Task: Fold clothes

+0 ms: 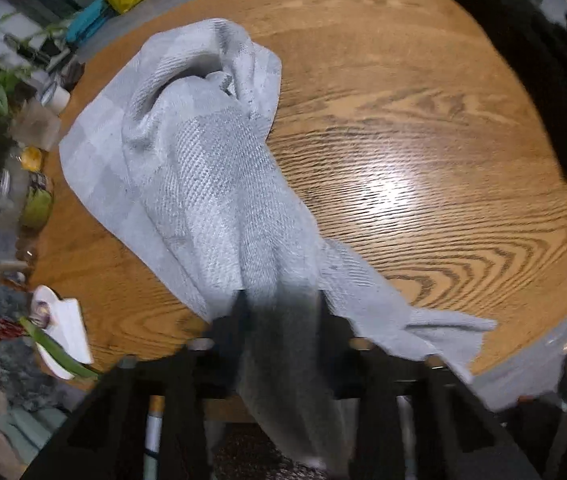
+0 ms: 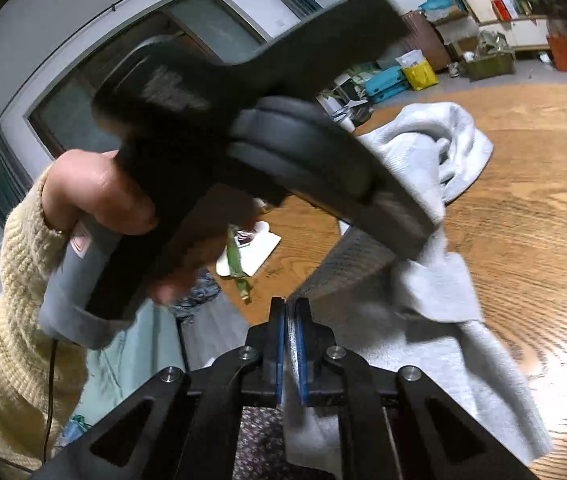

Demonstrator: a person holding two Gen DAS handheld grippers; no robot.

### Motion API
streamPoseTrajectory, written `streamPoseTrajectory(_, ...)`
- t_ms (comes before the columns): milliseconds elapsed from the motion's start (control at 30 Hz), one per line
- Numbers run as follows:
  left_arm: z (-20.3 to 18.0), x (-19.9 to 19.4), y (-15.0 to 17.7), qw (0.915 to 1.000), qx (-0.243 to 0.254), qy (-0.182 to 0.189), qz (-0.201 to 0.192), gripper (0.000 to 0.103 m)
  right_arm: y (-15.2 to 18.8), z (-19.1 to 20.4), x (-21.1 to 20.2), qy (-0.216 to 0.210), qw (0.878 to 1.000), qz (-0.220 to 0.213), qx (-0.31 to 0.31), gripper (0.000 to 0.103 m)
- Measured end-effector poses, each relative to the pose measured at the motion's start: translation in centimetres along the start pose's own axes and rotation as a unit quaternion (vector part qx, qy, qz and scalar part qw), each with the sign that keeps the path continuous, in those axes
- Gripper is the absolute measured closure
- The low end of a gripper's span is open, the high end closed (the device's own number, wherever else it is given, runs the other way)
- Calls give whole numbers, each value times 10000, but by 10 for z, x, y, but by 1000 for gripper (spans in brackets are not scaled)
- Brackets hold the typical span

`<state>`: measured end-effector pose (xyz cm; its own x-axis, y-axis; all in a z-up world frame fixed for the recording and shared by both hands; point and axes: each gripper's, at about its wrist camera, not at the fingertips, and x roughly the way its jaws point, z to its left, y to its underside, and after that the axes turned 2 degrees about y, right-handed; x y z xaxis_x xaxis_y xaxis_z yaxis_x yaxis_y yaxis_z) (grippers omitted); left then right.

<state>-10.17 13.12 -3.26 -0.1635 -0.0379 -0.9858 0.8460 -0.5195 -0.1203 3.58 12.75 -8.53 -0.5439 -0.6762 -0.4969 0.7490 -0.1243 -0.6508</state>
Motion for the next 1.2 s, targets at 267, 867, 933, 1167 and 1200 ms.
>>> streamPoseTrajectory(267,47,-30,28,9996,-215,-70,-159,88,13,-20,-5,923,9955,235,-25,54)
streamPoseTrajectory(867,121,-45,76,9933,-979,396,-476,93,-9,-30,72,2166,9656,528,-1342,52)
streamPoseTrajectory(933,123,-44,79,9937,-996,237,-459,93,-16,-33,83,2023,9720,573,-1048,85)
streamPoseTrajectory(1167,139,-61,92,9890,-1231,450,-679,93,-40,-47,15,3042,9490,-632,-526,95)
streamPoseTrajectory(1200,139,-65,92,9883,-1242,488,-741,93,-43,-51,-1,3176,9440,-794,-416,96)
